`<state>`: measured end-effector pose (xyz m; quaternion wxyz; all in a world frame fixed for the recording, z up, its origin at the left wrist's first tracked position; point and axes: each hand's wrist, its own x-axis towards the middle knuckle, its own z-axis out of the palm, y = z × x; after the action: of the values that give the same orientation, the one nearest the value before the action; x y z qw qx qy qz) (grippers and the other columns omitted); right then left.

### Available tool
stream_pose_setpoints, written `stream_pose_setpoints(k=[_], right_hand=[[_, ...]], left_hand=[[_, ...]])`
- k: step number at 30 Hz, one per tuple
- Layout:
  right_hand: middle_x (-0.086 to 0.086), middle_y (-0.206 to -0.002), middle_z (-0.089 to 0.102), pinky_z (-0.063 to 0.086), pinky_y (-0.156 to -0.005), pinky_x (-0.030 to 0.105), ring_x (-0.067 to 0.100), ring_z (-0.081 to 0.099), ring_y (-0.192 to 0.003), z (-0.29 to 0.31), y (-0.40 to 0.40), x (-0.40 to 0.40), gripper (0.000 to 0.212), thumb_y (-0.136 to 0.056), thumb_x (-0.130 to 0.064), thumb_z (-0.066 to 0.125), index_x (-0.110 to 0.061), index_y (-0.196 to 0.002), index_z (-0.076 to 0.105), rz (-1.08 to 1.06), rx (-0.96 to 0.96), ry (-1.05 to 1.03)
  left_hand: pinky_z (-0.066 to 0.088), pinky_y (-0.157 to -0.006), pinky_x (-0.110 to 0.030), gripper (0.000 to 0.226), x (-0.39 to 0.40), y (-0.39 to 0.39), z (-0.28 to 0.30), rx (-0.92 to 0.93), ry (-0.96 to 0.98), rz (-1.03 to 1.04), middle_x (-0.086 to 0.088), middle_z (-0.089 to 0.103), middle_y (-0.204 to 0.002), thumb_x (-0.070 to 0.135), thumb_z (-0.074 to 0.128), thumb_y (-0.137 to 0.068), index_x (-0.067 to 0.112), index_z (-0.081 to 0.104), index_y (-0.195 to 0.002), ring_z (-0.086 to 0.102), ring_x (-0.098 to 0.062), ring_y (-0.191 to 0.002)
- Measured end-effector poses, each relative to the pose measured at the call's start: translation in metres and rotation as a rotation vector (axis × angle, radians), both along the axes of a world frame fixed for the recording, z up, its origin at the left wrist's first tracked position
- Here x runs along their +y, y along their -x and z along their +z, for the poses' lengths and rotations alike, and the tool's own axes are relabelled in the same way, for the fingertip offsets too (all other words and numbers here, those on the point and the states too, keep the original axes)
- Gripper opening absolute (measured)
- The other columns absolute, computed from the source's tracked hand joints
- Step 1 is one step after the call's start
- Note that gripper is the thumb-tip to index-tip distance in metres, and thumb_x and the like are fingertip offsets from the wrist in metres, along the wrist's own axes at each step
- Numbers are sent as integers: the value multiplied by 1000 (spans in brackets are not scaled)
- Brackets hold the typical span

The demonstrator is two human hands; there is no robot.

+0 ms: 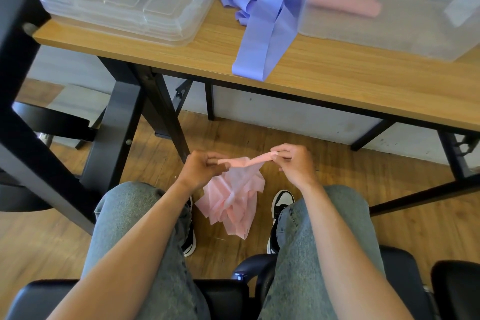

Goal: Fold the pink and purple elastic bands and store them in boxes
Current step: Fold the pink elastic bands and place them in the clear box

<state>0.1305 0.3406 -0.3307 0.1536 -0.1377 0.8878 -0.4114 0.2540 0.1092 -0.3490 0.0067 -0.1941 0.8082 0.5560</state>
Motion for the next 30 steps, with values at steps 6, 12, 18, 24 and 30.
stream_pose_setpoints(k=[6,12,18,24,30], right_hand=[[-10,-78,73,64,-71,38,6,71,-67,2,-3,-1,5,-101,-22,67,-25,-96,66,28,117,-91],[-3,-75,73,63,-65,30,9,71,-62,7,-6,-3,5,-100,-15,65,-20,-97,65,49,15,23],[5,-88,80,65,-71,35,18,79,-80,11,-5,-4,9,-98,-15,70,-7,-101,70,-17,-220,243],[3,-90,81,60,-60,26,17,79,-80,14,-6,-3,22,-96,-9,72,-15,-115,65,-82,-332,279],[3,-104,81,63,-65,24,12,79,-88,15,-6,2,20,-97,-10,71,-14,-116,74,17,-445,209]], left_hand=[[60,-64,-25,8,7,-1,4,53,139,19,5,74,-72,22,72,-95,20,75,-88,70,-10,-58],[62,-70,-29,4,3,0,8,72,-98,159,-5,77,-80,11,73,-94,10,75,-97,76,-17,-72],[63,-80,-37,14,4,2,13,79,-315,277,-8,80,-90,19,75,-92,7,75,-97,78,-23,-88],[65,-79,-33,25,1,-1,13,92,-398,252,-10,78,-103,9,77,-88,8,71,-111,77,-26,-95],[63,-88,-37,28,-5,-3,10,125,-358,185,-7,76,-112,10,72,-92,8,74,-120,75,-23,-104]])
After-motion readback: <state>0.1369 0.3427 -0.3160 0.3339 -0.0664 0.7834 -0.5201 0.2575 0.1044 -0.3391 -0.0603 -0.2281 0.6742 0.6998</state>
